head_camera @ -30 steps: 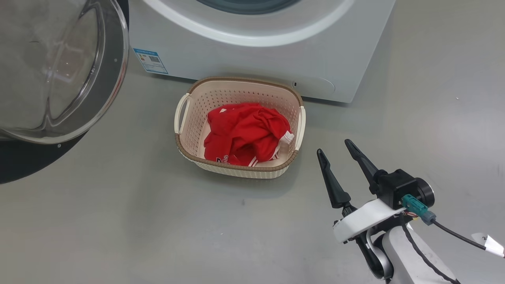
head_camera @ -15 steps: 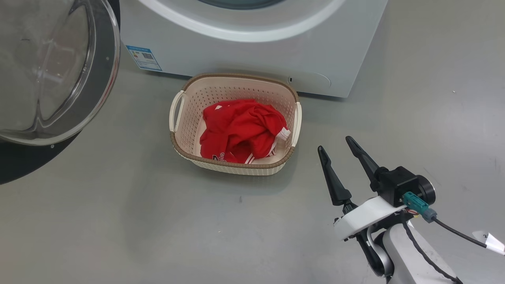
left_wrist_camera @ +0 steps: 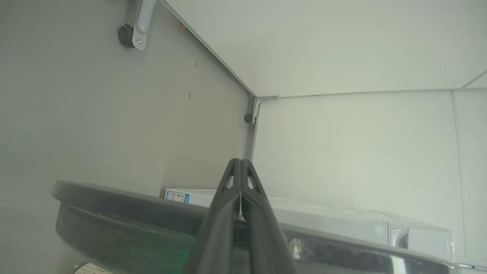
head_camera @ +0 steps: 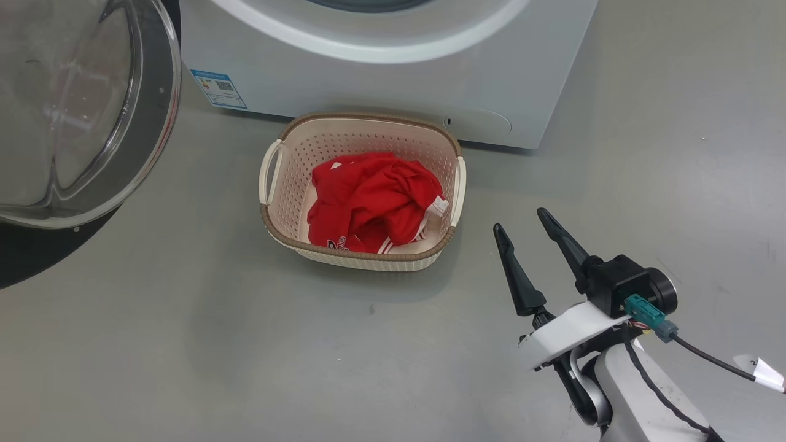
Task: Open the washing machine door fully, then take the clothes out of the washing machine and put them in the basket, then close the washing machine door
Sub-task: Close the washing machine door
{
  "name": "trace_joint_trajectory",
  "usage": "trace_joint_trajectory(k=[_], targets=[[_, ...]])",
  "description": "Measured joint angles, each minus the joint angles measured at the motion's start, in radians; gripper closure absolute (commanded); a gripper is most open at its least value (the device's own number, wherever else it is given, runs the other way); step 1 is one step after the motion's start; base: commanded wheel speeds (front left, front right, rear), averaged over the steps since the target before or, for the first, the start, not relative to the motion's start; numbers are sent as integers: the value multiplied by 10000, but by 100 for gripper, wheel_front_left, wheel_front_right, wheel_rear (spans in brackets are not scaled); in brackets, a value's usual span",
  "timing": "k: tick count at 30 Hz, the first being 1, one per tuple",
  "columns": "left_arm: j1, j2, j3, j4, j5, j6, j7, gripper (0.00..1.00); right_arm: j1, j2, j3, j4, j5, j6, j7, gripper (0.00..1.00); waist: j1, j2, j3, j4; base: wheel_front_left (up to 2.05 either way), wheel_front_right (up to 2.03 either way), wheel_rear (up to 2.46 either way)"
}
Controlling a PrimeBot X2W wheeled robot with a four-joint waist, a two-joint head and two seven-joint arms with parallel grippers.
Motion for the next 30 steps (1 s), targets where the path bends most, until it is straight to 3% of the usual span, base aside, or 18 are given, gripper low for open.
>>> trace_joint_trajectory(k=[16,30], targets=[[-531,485,-205,855,395,0,575,100,-50,10,10,102,0,4,-35,0,0,0,-57,-60,0,0,0],[-732,502,-786,930,462,0,1799,100,-49,27,67,228,0,8,-46,0,0,0,-272,10,0,0,0]])
